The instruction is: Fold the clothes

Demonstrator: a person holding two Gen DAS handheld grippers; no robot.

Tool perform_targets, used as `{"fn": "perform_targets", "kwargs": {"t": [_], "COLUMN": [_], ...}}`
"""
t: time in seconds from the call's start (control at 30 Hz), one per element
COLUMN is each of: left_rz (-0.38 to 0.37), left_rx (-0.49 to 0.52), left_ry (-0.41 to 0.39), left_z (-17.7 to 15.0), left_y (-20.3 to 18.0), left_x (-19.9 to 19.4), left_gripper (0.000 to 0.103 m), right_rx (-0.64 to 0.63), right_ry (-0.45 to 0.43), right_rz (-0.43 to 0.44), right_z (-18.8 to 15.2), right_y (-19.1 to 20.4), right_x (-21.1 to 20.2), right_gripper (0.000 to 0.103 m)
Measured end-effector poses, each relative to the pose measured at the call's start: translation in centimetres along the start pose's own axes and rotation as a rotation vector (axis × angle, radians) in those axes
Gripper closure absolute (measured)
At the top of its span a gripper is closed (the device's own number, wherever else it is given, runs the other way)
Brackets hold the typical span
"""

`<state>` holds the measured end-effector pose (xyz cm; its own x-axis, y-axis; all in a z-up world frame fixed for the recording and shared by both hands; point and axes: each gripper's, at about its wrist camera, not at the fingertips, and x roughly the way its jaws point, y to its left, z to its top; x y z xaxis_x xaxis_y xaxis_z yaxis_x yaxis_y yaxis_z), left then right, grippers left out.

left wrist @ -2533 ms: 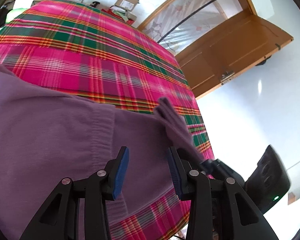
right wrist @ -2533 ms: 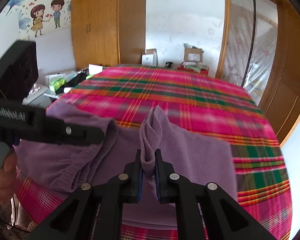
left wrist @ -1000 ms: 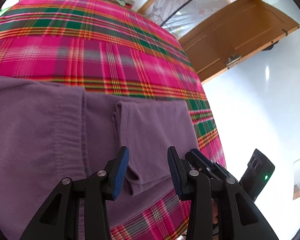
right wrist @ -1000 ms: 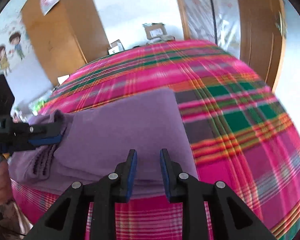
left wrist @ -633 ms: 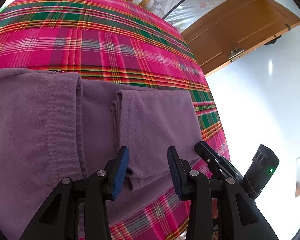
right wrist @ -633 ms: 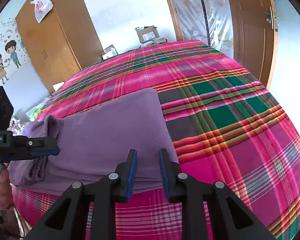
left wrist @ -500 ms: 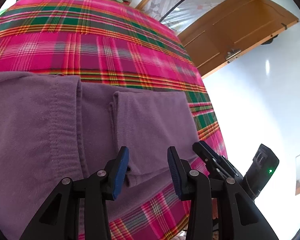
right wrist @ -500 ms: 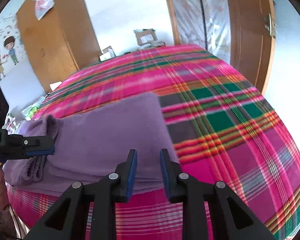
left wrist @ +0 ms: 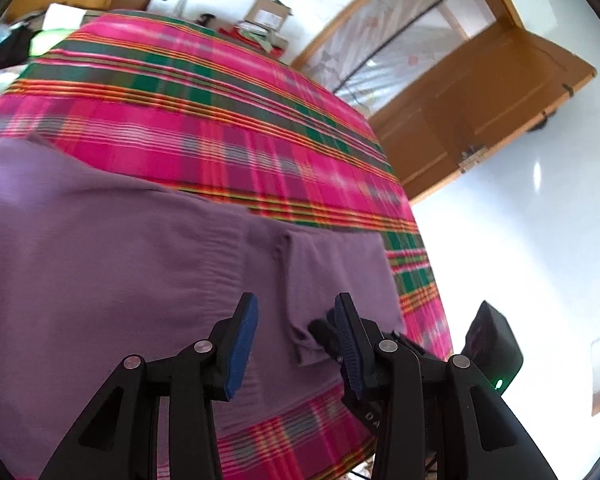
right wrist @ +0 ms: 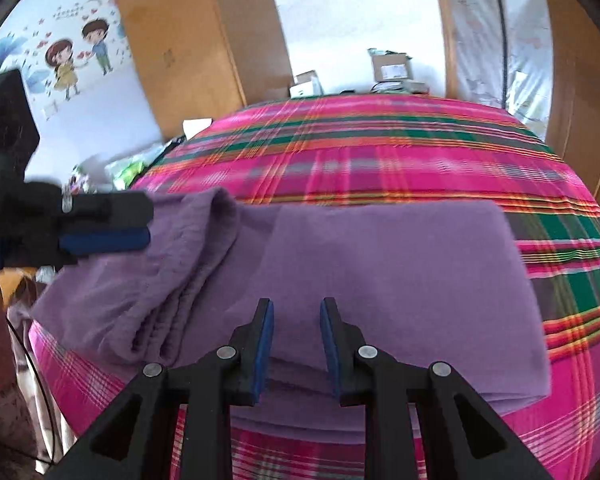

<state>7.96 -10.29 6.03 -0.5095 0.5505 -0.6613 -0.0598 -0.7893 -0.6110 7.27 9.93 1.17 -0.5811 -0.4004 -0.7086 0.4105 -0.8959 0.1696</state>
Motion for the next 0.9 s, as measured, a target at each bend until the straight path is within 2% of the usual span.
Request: {"fn": "perform_targets", "kwargs": {"t": [0.13,0.27,0.47,0.63,0.73,0.9], "left_rz": [0.062,0.081,0.130,0.154,0.151,0.160], "left_rx": [-0.026,-0.081,-0.131,-0.171,-0.176,-0.210], "left_ry": [-0.015,-0.035,-0.092,-0.126,-0.130,-0.149], "left_z": [0.0,-0.2,-0.7,-1.0,-1.2,-1.6], "left_y": [1.9,3.9,6.4,7.9,8.7,10.2], "left_x": [-0.8,-1.8,-4.1,-5.4,-6.2,-7.5], "left_gripper": [0.061,0.061,0.061,0.061,0.061,0.061], "right_rx": [-0.027,-0.017,-0.042,-0.037,-0.022,-0.039], "right_ry": [0.005,-0.007,0.000,-0.071,-0.009,-0.023], "right_rz": [-0.015,0.010,-0.024,-0.013,-0.008,-0.017], "right_z": [-0.5,-0.4,-0.7,-0.5,-1.0,-1.1], "right_y": [0.8,1.1,1.8,2.0,1.9,2.8], "right_x": [-0.2,-0.3,-0.2,-1.6,-0.4,-1.1], "right_gripper": [0.078,0.078,0.078,0.078,0.078,0.078]}}
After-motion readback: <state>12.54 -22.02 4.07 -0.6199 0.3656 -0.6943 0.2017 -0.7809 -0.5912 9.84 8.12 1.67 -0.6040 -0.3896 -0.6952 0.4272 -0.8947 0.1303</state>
